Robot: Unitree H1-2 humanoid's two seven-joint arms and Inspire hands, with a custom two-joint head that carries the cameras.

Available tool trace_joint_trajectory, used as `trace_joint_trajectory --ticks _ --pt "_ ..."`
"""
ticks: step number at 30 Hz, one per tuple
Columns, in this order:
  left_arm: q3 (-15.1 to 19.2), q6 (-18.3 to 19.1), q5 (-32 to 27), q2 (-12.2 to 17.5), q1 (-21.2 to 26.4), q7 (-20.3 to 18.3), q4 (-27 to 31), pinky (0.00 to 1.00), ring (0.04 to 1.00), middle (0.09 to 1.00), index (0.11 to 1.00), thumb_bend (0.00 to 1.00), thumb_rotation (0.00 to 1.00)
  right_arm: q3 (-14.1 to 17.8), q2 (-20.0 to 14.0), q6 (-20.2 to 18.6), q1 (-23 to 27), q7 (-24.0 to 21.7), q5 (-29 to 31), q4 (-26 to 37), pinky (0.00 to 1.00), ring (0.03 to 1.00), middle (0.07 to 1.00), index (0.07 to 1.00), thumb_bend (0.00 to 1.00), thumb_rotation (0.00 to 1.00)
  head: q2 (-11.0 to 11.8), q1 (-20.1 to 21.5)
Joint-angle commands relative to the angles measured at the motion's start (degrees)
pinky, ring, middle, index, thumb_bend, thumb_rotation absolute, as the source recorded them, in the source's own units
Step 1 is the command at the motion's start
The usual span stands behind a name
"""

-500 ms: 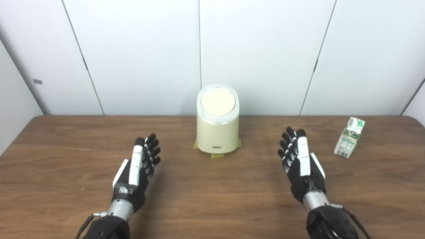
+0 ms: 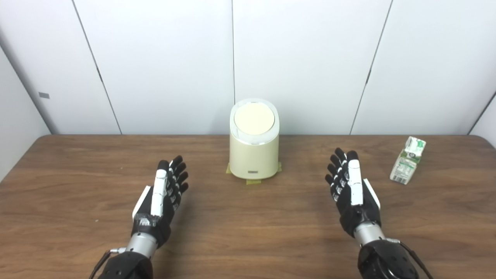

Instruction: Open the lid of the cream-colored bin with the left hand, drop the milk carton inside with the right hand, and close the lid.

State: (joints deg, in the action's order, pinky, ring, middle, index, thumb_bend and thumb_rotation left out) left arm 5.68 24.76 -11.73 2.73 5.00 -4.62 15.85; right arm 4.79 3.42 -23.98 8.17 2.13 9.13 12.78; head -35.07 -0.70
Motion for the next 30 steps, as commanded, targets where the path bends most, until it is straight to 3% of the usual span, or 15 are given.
trace_joint_trajectory --ticks 1,9,14,19,25,28,30 --pt "-0.03 -2.34 -0.2 0.05 1.91 0.16 1.03 1.0 1.0 1.0 1.0 0.64 1.0 0.21 0.01 2.95 1.85 -0.57 0.73 0.96 1.0 1.0 1.0 0.987 0.56 1.0 -0.02 -0.03" --pt "-1.04 -0.83 1.99 -0.77 1.82 1.89 3.53 1.0 1.0 1.0 1.0 0.57 0.99 1.16 0.34 0.51 1.28 0.52 1.73 3.1 0.97 0.989 0.984 0.969 0.57 0.99 1.2 1.63" --pt "-4.13 0.23 8.85 2.84 7.99 2.5 4.19 0.96 0.999 1.0 1.0 0.5 0.81 0.19 -0.2 1.13 0.34 0.34 0.35 3.63 0.92 0.967 0.972 0.96 0.56 1.0 2.42 3.9" --pt "-5.64 2.14 14.31 5.03 17.7 2.49 2.36 0.92 0.951 0.994 0.991 0.62 0.62 -0.47 -0.29 1.55 -0.09 0.26 0.22 3.97 0.92 0.98 0.976 0.954 0.53 1.0 2.66 4.2" --pt "-6.28 2.15 22.75 4.22 27.33 -0.64 -3.32 0.83 0.969 0.998 1.0 0.7 0.34 -0.53 -0.55 2.48 -0.17 -0.16 0.49 3.33 0.95 0.999 0.984 0.958 0.52 0.99 2.68 4.05" --pt "-6.97 2.16 28.41 3.51 30.5 -3.22 -6.56 0.84 0.948 0.999 1.0 0.75 0.35 -0.63 -0.63 2.46 -0.16 -0.28 0.48 3.33 0.93 0.989 0.97 0.945 0.52 0.99 2.69 3.76" --pt "-7.61 2.16 31.43 2.97 32.52 -4.07 -8.7 0.82 0.933 0.994 1.0 0.78 0.3 -0.86 -0.81 2.54 -0.09 -0.49 0.32 3.17 0.92 0.988 0.968 0.938 0.52 1.0 2.7 3.59"
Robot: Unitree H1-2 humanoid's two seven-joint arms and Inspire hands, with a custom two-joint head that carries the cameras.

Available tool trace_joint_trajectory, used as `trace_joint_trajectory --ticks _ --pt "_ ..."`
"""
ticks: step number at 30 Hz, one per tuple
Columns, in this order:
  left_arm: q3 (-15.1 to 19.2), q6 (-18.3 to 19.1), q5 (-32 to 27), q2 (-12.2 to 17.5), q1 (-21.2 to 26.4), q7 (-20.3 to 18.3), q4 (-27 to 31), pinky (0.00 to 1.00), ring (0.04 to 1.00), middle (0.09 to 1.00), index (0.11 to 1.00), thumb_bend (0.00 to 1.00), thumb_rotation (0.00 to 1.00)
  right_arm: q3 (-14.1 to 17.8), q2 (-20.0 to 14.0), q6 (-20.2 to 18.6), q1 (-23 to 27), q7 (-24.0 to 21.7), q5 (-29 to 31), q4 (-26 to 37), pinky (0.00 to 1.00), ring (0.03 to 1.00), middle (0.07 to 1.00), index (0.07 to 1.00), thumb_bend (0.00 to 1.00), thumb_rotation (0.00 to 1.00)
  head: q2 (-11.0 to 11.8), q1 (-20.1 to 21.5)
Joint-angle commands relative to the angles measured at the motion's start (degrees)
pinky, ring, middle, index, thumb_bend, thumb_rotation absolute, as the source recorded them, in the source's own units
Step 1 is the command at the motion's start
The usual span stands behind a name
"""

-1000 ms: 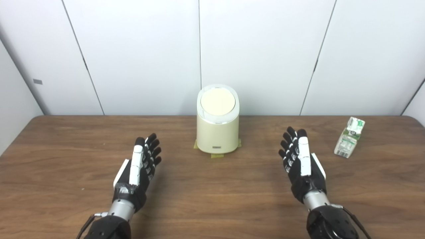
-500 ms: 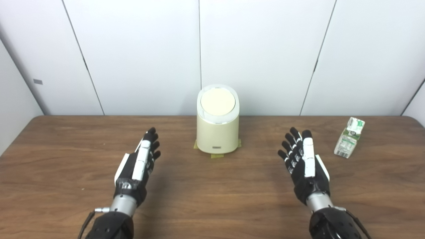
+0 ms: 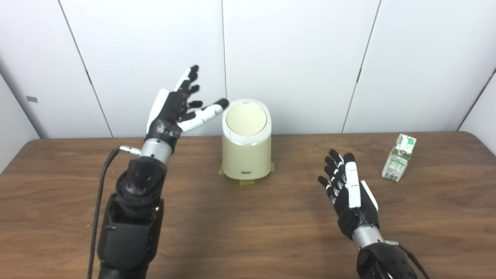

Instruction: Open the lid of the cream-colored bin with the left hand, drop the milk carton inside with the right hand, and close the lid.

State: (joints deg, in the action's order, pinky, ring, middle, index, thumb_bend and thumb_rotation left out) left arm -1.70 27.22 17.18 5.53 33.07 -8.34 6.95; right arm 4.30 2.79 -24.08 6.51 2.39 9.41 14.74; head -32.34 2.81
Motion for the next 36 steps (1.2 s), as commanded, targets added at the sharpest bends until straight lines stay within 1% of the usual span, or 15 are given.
trace_joint_trajectory --ticks 1,3,6,7,9,12,15,16,18,19,22,24,28,31,36 --pt "-1.28 -0.3 4.02 0.41 5.4 -0.02 -0.95 0.81 0.928 0.994 1.0 0.8 0.26 -0.5 -0.28 2.86 1.59 -0.9 -0.04 1.07 0.91 0.987 0.967 0.936 0.51 1.0 0.0 0.05" --pt "-3.56 -0.5 7.08 1.08 6.79 1.52 -3.05 0.76 0.918 0.992 0.995 0.83 0.2 -0.5 -0.13 2.82 1.61 -0.84 0.07 1.04 0.91 0.982 0.962 0.938 0.51 1.0 -0.06 0.09" --pt "-6.53 -0.78 11.65 1.67 8.67 3.73 -6.26 0.72 0.91 0.997 0.978 0.85 0.13 -0.45 0.13 2.6 1.58 -0.55 0.11 1.23 0.91 0.979 0.958 0.955 0.51 0.99 -0.13 0.1" --pt "-7.7 -0.69 13.52 1.91 9.5 4.29 -7.68 0.71 0.905 0.991 0.969 0.86 0.12 -0.54 0.02 2.89 1.5 -0.63 -0.06 1.14 0.91 0.977 0.956 0.964 0.51 0.99 -0.1 0.12" --pt "-9.59 -0.59 16.28 2.23 11.03 4.9 -10.26 0.72 0.916 0.995 0.96 0.88 0.11 -0.51 0.07 3.31 1.33 -0.59 -0.14 1.04 0.9 0.975 0.956 0.979 0.5 0.98 -0.14 0.11" --pt "-11.58 -1.86 18.05 2.37 13.12 5.99 -14.07 0.73 0.928 0.991 0.952 0.9 0.09 -0.49 0.07 3.48 1.19 -0.56 -0.18 0.99 0.9 0.973 0.955 0.994 0.51 0.96 -0.35 -0.17" --pt "-12.73 -4.22 18.93 2.4 14.48 7.54 -17.52 0.76 0.943 0.978 0.94 0.91 0.07 -0.51 0.12 3.57 1.12 -0.39 -0.45 0.85 0.9 0.97 0.952 1.0 0.52 0.96 -0.42 -0.47" --pt "-13.2 -5.53 19.16 2.46 14.84 8.45 -18.87 0.76 0.945 0.974 0.935 0.91 0.06 -0.47 0.16 3.64 1.11 -0.37 -0.45 0.78 0.9 0.971 0.952 1.0 0.52 0.96 -0.43 -0.53" --pt "-14.43 -8.36 20.23 2.76 15.46 10.58 -21.68 0.8 0.946 0.959 0.923 0.92 0.04 -0.48 0.23 3.78 1.15 -0.31 -0.59 0.68 0.89 0.97 0.95 1.0 0.52 0.95 -0.57 -0.75" --pt "-15.04 -9.66 20.86 2.9 15.75 11.64 -23.02 0.82 0.933 0.949 0.916 0.92 0.03 -0.51 0.29 3.76 1.15 -0.25 -0.7 0.73 0.89 0.967 0.948 1.0 0.52 0.94 -0.67 -0.98" --pt "-16.52 -12.64 22.48 3.16 16.61 14.33 -26.68 0.79 0.899 0.931 0.904 0.92 0.02 -0.66 0.49 3.62 1.08 -0.32 -0.78 0.99 0.88 0.968 0.949 1.0 0.53 0.92 -0.84 -1.28" --pt "-17.04 -14.19 23.05 3.24 17.12 15.36 -28.72 0.78 0.889 0.927 0.905 0.91 0.01 -0.87 0.54 3.4 1.08 -0.55 -0.74 1.11 0.88 0.968 0.95 1.0 0.54 0.91 -0.9 -1.33" --pt "-17.34 -15.34 23.66 3.31 17.85 16.54 -31.41 0.78 0.888 0.925 0.909 0.9 0.01 -1.42 0.73 2.99 1.29 -0.7 -0.71 1.21 0.9 0.972 0.956 1.0 0.55 0.91 -0.86 -1.26" --pt "-17.62 -15.99 24.11 3.86 18.26 16.45 -32.19 0.78 0.887 0.923 0.91 0.9 0.01 -1.72 0.89 3.25 1.38 -0.5 -1.01 1.24 0.92 0.974 0.955 1.0 0.55 0.9 -1.13 -1.21" --pt "-19.87 -16.7 27.05 5.73 18.73 15.81 -32.06 0.83 0.896 0.927 0.921 0.91 0.04 -2.26 1.57 2.92 1.31 0.15 -1.9 1.97 0.91 0.965 0.941 0.992 0.56 0.9 -1.6 -1.29"
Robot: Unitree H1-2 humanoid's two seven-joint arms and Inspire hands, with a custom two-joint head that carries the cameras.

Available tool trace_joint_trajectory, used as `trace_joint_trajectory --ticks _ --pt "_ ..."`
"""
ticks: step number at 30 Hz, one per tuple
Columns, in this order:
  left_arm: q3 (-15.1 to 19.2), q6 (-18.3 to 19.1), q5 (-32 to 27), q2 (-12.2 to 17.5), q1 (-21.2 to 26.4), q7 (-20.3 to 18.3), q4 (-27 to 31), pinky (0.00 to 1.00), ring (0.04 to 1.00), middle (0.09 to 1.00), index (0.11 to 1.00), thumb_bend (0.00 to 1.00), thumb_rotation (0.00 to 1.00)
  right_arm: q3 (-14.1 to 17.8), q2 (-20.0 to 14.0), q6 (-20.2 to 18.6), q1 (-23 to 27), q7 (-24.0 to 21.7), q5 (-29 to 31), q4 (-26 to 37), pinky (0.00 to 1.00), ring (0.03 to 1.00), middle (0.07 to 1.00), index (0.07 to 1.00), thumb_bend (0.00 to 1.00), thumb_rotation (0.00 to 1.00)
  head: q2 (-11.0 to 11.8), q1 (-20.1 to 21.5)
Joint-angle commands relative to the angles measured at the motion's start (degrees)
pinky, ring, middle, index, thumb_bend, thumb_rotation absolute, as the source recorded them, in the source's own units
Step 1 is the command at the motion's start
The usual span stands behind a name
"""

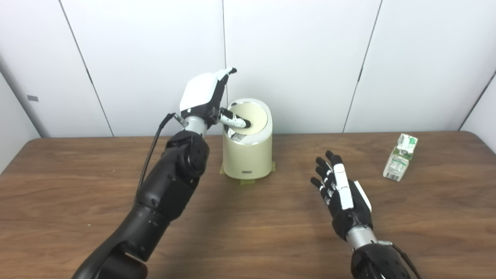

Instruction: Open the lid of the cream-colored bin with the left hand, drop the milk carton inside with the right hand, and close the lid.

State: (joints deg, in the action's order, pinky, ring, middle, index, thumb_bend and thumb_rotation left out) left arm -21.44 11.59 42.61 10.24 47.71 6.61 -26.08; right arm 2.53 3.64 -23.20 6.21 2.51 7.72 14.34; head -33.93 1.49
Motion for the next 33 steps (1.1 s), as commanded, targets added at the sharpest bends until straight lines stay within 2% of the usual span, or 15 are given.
trace_joint_trajectory --ticks 1,9,15,24,29,33 --pt "-0.75 -1.39 2.34 1.5 4.09 0.71 1.19 0.83 0.896 0.926 0.922 0.92 0.04 -0.76 0.8 2.13 1.49 0.03 -0.51 2.57 0.9 0.964 0.939 0.99 0.57 0.89 -0.2 -0.05" --pt "-5.59 0.01 9.45 4.22 4.61 -4.0 4.43 0.79 0.893 0.922 0.939 0.98 0.01 -1.53 1.37 2.02 1.07 -0.42 -0.28 3.56 0.87 0.95 0.936 0.983 0.58 0.94 -1.21 -0.71" --pt "-8.24 1.53 14.1 5.17 6.15 -8.66 4.62 0.83 0.936 0.945 0.95 1.0 0.0 -1.64 1.84 2.74 0.97 -0.14 -0.36 3.62 0.85 0.942 0.926 0.982 0.6 0.96 -1.38 -0.78" --pt "-9.91 0.62 17.1 5.31 6.35 -9.71 2.52 0.89 0.938 0.94 0.959 1.0 0.02 -1.44 2.25 5.03 0.97 0.28 -0.71 2.49 0.87 0.935 0.916 0.992 0.63 0.98 -1.12 -1.14" --pt "-10.28 -0.09 17.48 5.38 6.31 -9.16 1.69 0.89 0.939 0.944 0.966 1.0 0.05 -1.54 2.47 5.46 0.93 0.08 -0.21 2.05 0.86 0.939 0.918 0.993 0.62 0.96 -0.67 -1.11" --pt "-9.06 -0.07 16.14 5.19 5.93 -8.69 1.76 0.89 0.938 0.946 0.976 1.0 0.08 -1.72 2.48 5.58 1.05 0.01 -0.22 1.91 0.84 0.939 0.92 0.996 0.61 0.96 -0.56 -0.98"
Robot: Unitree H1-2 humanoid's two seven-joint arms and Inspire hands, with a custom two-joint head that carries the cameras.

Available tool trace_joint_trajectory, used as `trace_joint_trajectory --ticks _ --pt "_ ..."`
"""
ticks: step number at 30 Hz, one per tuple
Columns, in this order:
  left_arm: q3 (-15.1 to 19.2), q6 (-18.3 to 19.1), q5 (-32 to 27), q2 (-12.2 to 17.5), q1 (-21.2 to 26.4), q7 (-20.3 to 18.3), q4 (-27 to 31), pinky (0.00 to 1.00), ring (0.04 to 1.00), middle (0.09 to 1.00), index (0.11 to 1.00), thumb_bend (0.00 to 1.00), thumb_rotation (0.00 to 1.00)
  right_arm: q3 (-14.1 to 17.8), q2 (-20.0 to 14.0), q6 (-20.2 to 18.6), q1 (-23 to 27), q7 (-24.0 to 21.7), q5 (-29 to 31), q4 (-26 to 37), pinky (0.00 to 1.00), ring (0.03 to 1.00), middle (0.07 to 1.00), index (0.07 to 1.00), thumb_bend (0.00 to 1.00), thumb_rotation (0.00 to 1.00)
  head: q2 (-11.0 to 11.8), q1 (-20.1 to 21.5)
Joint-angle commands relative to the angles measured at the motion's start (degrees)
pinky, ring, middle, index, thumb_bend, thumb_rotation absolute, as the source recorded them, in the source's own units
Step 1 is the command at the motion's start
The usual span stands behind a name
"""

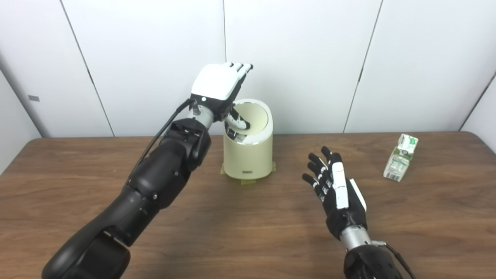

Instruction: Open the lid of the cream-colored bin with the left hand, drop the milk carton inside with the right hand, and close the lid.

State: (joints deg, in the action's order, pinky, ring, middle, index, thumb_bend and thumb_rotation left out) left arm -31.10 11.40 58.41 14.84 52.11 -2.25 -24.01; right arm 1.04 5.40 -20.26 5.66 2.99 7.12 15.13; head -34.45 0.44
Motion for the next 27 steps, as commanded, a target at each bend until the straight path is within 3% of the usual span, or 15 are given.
trace_joint_trajectory --ticks 1,3,6,9,12,13,15,16,18,21,22,23,25,27 --pt "1.99 0.29 -1.03 0.35 1.3 0.64 0.3 0.89 0.932 0.941 0.969 1.0 0.07 -0.23 0.74 2.62 1.63 -0.39 0.33 1.13 0.85 0.941 0.919 0.995 0.61 0.95 0.05 0.03" --pt "5.99 1.23 -5.01 -0.5 0.56 0.85 2.62 0.84 0.913 0.94 0.963 0.99 0.09 -0.23 0.77 2.52 1.61 -0.14 0.04 1.26 0.85 0.939 0.919 0.998 0.61 0.95 0.23 -0.07" --pt "15.27 3.3 -14.48 -3.81 -1.13 1.78 7.22 0.76 0.868 0.907 0.935 0.88 0.07 -0.2 0.75 2.59 1.41 0.08 -0.32 1.62 0.86 0.935 0.92 0.997 0.6 0.95 0.17 0.07" --pt "25.44 7.75 -24.66 -8.07 -2.25 1.67 13.44 0.62 0.783 0.862 0.898 0.68 0.16 0.22 0.99 2.48 1.32 0.66 -0.38 2.15 0.85 0.927 0.917 0.957 0.61 0.94 0.11 0.07" --pt "30.87 12.08 -30.42 -9.55 -3.66 0.25 19.83 0.64 0.763 0.83 0.902 0.52 0.29 0.51 1.0 2.58 1.15 0.98 -0.53 2.78 0.82 0.912 0.903 0.915 0.61 0.9 -0.04 0.22" --pt "31.61 13.09 -31.45 -9.6 -4.15 -0.01 21.2 0.69 0.785 0.833 0.909 0.48 0.39 0.57 0.94 2.63 1.1 1.01 -0.6 2.89 0.81 0.905 0.897 0.905 0.61 0.88 -0.03 0.31" --pt "33.3 13.6 -35.29 -9.54 -6.54 -1.21 24.4 0.72 0.798 0.84 0.914 0.45 0.47 0.8 0.68 2.75 1.03 0.93 -0.42 3.24 0.8 0.898 0.893 0.895 0.61 0.86 0.07 0.76" --pt "33.92 13.59 -37.17 -9.5 -8.28 -1.81 26.09 0.73 0.819 0.858 0.907 0.4 0.58 0.9 0.4 2.79 0.98 0.7 -0.2 3.51 0.8 0.894 0.892 0.877 0.59 0.8 0.1 0.9" --pt "34.57 14.22 -39.51 -9.48 -11.09 -2.4 28.69 0.74 0.83 0.867 0.889 0.38 0.68 0.99 -0.07 2.9 0.89 0.47 -0.2 3.89 0.8 0.891 0.893 0.861 0.57 0.73 0.15 1.24" --pt "34.73 14.79 -41.26 -9.22 -15.79 -2.53 32.16 0.77 0.838 0.87 0.886 0.39 0.8 0.83 -0.95 3.79 0.7 0.68 -1.36 4.24 0.77 0.865 0.88 0.845 0.53 0.58 0.18 1.7" --pt "34.51 14.54 -41.52 -8.92 -17.1 -2.5 32.94 0.77 0.832 0.864 0.878 0.38 0.84 0.8 -1.19 4.15 0.66 0.76 -1.66 4.29 0.76 0.853 0.873 0.848 0.52 0.46 0.18 1.7" --pt "34.32 14.29 -41.7 -8.67 -18.53 -2.43 33.7 0.77 0.83 0.863 0.875 0.38 0.86 0.96 -1.31 4.37 0.6 0.82 -1.63 4.32 0.76 0.849 0.871 0.849 0.52 0.42 0.18 1.7" --pt "34.22 14.28 -42.45 -8.24 -22.61 -2.81 35.78 0.79 0.837 0.867 0.886 0.37 0.92 1.57 -1.91 4.6 0.42 1.06 -1.91 4.95 0.73 0.817 0.858 0.845 0.59 0.31 -0.13 2.47" --pt "33.77 13.7 -43.14 -7.44 -25.61 -3.37 36.97 0.81 0.852 0.879 0.9 0.37 0.97 2.01 -2.97 5.14 0.23 1.12 -2.78 5.32 0.71 0.798 0.849 0.838 0.67 0.29 -0.44 3.37"
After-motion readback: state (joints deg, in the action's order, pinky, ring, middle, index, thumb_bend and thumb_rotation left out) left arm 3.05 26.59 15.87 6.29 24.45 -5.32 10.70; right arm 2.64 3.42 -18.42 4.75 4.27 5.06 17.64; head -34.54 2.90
